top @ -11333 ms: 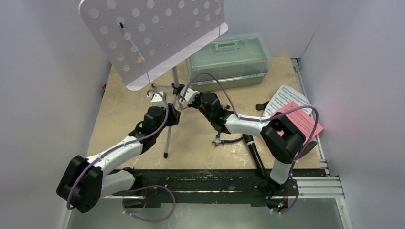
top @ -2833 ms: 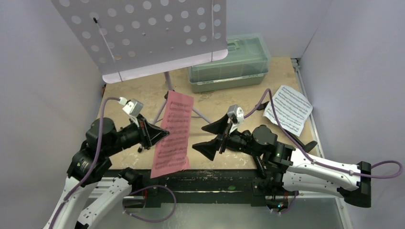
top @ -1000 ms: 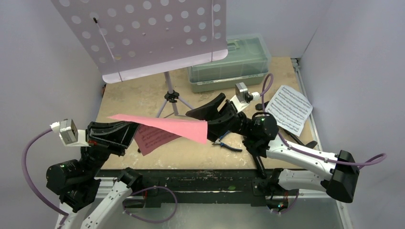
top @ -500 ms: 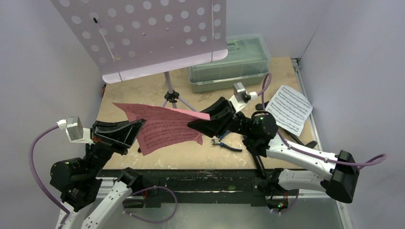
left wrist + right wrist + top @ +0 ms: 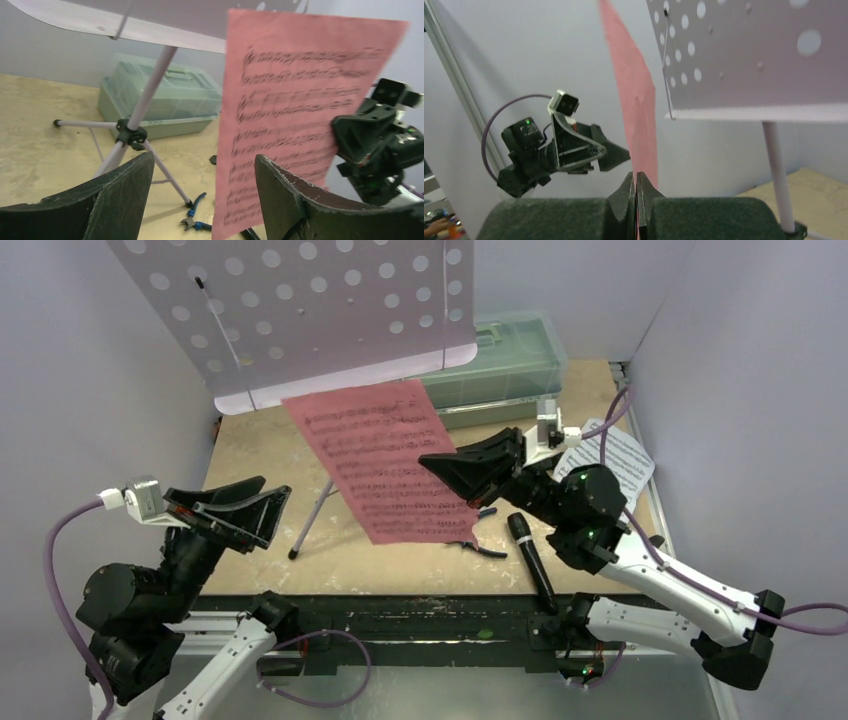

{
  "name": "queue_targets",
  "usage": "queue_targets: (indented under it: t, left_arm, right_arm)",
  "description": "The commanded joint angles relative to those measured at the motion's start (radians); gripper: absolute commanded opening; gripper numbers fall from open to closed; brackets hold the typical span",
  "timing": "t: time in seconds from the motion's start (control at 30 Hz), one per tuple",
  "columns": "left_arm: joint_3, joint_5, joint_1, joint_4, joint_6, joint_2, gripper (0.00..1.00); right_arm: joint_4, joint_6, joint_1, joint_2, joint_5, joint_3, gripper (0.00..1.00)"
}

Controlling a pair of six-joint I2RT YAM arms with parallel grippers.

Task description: Set up the instrument practice props

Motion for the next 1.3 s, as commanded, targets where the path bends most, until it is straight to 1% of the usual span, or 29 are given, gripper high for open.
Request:
queue_targets:
  t: [0.0,0.17,0.3,0.37,0.53,0.6,0.7,0.8,1.03,1.27]
  left_arm:
    - [0.090,-0.141,-0.002,-0.102,0.090,0.056,0.73]
    - [0.175,-0.215,-0.002,-0.094,0.098,0.142,0.72]
    - [0.257,-0.237,-0.002,-0.036,0.126,0.222,0.68]
    - [0.316,-0.297,-0.002,-0.053,0.128,0.279,0.66]
    - [0.430,-0.470,-0.002,-0.127,0.130,0.410,0.65]
    - [0.440,-0.499,-0.002,-0.104,0.157,0.437,0.65]
    - [0.426,-0.525,-0.002,-0.024,0.206,0.451,0.65]
    - [0.434,-0.526,-0.002,0.049,0.247,0.477,0.65]
    - [0.464,-0.545,-0.002,0.128,0.297,0.539,0.65]
    - [0.436,-0.542,-0.002,0.219,0.335,0.559,0.57]
  right_arm:
    - [-0.108,-0.097,-0.004,0.009,0.060,0.135,0.00]
    - [-0.111,-0.123,-0.004,0.061,0.074,0.224,0.00]
    - [-0.142,-0.165,-0.004,0.109,0.099,0.332,0.00]
    - [-0.143,-0.188,-0.003,0.145,0.138,0.384,0.00]
    - [-0.183,-0.203,-0.005,0.278,0.201,0.572,0.00]
    - [-0.168,-0.206,-0.005,0.319,0.217,0.625,0.00]
    - [-0.173,-0.215,-0.006,0.391,0.225,0.723,0.00]
    - [-0.171,-0.223,-0.007,0.457,0.214,0.804,0.00]
    - [-0.131,-0.247,-0.007,0.526,0.216,0.904,0.00]
    - [-0.117,-0.286,-0.007,0.595,0.221,0.994,0.00]
